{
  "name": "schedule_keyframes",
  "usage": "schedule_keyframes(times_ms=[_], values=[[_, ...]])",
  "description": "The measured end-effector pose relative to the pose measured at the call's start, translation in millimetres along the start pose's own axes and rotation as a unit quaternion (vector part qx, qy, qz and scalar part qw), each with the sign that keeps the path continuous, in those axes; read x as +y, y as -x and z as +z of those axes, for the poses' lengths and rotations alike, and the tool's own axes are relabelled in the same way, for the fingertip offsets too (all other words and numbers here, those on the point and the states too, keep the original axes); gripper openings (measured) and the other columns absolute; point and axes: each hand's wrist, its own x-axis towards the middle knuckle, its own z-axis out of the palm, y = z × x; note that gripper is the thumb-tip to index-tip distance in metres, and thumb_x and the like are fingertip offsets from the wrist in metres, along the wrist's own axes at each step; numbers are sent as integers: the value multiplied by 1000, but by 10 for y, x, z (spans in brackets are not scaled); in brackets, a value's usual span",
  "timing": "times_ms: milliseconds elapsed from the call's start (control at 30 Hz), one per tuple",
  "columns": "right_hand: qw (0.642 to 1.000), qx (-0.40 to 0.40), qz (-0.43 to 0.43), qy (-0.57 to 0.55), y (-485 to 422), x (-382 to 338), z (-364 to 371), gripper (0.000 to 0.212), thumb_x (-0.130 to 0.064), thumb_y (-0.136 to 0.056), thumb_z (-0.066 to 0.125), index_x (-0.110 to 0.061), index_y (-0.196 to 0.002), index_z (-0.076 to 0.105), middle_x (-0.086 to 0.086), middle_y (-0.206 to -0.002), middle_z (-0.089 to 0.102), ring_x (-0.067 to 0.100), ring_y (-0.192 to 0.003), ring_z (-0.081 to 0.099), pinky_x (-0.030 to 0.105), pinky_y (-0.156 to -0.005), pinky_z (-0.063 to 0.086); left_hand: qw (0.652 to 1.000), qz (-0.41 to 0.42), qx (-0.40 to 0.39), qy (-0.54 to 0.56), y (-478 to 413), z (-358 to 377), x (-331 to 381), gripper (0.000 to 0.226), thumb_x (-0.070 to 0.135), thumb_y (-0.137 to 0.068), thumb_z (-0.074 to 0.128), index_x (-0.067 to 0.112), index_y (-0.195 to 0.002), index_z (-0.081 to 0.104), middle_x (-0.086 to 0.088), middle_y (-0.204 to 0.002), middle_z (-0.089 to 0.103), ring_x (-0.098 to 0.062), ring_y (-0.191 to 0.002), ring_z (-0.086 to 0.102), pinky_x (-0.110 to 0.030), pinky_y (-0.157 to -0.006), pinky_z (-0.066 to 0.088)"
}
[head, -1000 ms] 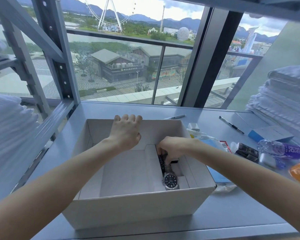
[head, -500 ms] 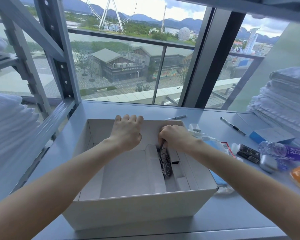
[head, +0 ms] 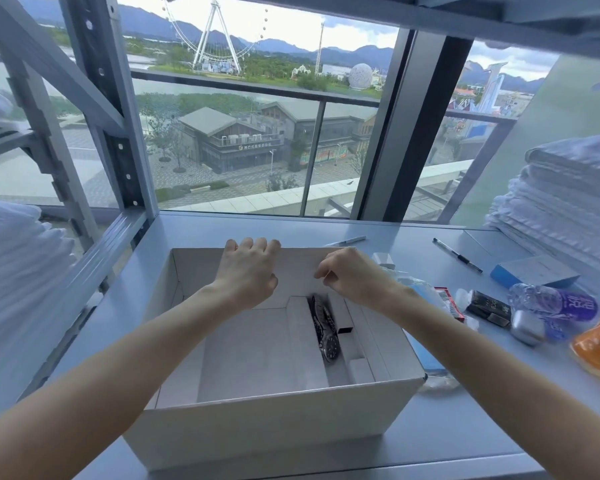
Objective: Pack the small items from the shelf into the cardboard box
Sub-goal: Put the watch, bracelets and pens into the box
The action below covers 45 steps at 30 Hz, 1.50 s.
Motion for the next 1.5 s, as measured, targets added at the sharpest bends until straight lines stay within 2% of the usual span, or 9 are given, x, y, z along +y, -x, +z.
schedule_keyframes(times_ms=[167,300,567,833,967,1100,1267,1400,1500], values=[[993,100,-46,-43,533,202,-260,13,-8,-83,66,-11,-94,73,0,-98,71,21,-85,68,40,-79,54,999,13,15,40,-48,-34,-14,40,34,-89,45,18,-126,40,-2,-115,55,-24,-108,50,-38,-90,34],[990,142,1,-26,976,633,-443,14,-7,-80,70,-10,-94,72,2,-100,70,22,-86,68,42,-77,55,993,65,30,93,-180,-100,225,41,38,-91,45,19,-127,42,-3,-123,55,-24,-111,52,-38,-89,38],[980,41,195,10,1541,1616,-423,15,-17,-85,63,-15,-98,71,3,-98,67,22,-89,62,40,-82,49,987,107,-17,116,-554,-132,1083,45,52,-93,34,22,-125,45,-3,-123,55,-24,-110,52,-40,-87,39],[969,-34,244,32,1785,2371,-388,22,-20,-84,60,-20,-105,69,3,-112,64,20,-107,56,37,-91,46,989,85,-97,79,-815,-157,1512,32,51,-88,45,26,-105,57,3,-111,62,-18,-97,55,-33,-75,37],[967,-67,246,17,1724,2607,-326,26,-22,-84,60,-22,-110,65,5,-115,61,21,-109,54,37,-93,46,988,89,-113,57,-890,-142,1813,26,47,-88,47,26,-99,58,2,-105,65,-19,-96,57,-34,-82,40],[973,-80,216,5,1632,2776,-228,31,-14,-83,58,-17,-114,64,6,-117,60,23,-109,54,31,-91,43,975,170,-132,61,-856,-37,2297,30,38,-89,49,25,-116,55,0,-122,59,-22,-113,53,-36,-90,43],[990,-84,113,-25,1561,2897,-87,30,-6,-83,56,-13,-110,67,3,-123,60,21,-116,53,30,-98,39,927,279,-248,37,-765,118,2712,48,33,-91,51,31,-137,39,3,-141,42,-23,-128,37,-36,-98,35],[995,-99,-14,5,1523,2992,97,35,-8,-83,58,-17,-116,65,-3,-126,60,17,-124,44,19,-106,22,896,280,-344,-6,-719,176,2583,55,34,-92,50,41,-142,28,7,-154,23,-24,-135,26,-41,-110,29],[992,-68,-100,27,1483,3083,156,26,-12,-84,60,-16,-108,66,-2,-117,64,21,-122,45,24,-107,26,873,248,-418,-27,-707,207,2547,56,36,-93,48,46,-142,23,10,-157,10,-26,-140,18,-45,-115,21]])
